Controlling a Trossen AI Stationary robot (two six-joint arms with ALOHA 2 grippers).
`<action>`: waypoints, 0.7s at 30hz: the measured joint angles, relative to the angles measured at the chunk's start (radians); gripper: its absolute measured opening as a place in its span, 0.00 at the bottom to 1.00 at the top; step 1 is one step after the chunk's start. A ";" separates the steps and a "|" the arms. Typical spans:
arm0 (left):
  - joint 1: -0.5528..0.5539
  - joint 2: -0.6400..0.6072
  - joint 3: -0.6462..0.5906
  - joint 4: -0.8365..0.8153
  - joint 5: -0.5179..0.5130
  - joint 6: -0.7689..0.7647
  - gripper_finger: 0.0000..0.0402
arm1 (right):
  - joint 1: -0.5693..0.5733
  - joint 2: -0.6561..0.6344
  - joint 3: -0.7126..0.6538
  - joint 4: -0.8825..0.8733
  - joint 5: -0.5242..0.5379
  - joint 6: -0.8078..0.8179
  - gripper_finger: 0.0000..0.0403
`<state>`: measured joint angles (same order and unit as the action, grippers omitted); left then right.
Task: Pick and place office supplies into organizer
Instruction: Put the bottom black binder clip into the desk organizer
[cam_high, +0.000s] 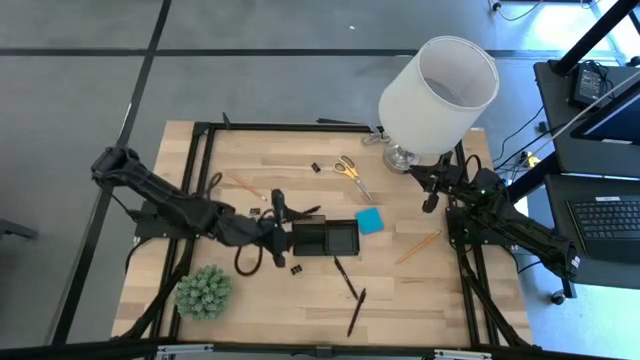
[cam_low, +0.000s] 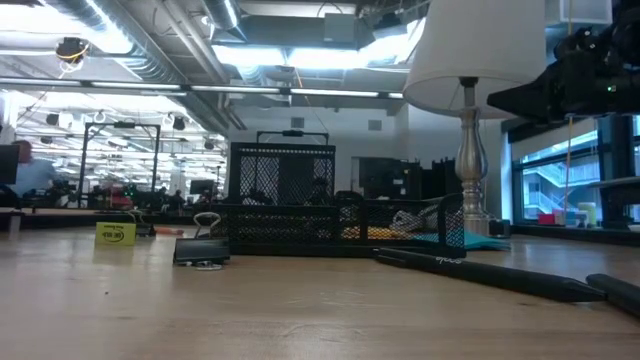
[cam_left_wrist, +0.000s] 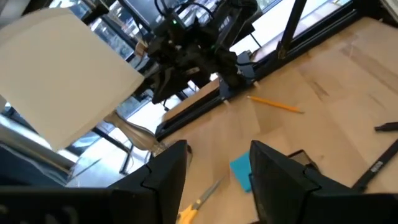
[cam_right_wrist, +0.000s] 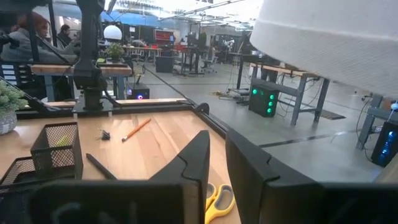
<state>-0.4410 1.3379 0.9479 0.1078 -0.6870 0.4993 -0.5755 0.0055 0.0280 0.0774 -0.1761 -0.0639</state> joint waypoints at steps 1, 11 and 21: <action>-0.012 0.013 0.002 0.000 -0.021 -0.013 0.43 | 0.000 0.000 0.000 0.000 0.000 0.000 0.14; -0.116 0.181 0.009 0.001 -0.209 -0.152 0.43 | 0.000 0.000 0.000 -0.002 0.000 0.002 0.14; -0.231 0.299 0.009 0.031 -0.211 -0.276 0.42 | 0.000 0.001 0.000 -0.070 0.001 0.030 0.14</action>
<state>-0.6717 1.6368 0.9569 0.1392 -0.8975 0.2237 -0.5754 0.0065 0.0280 0.0069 -0.1754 -0.0342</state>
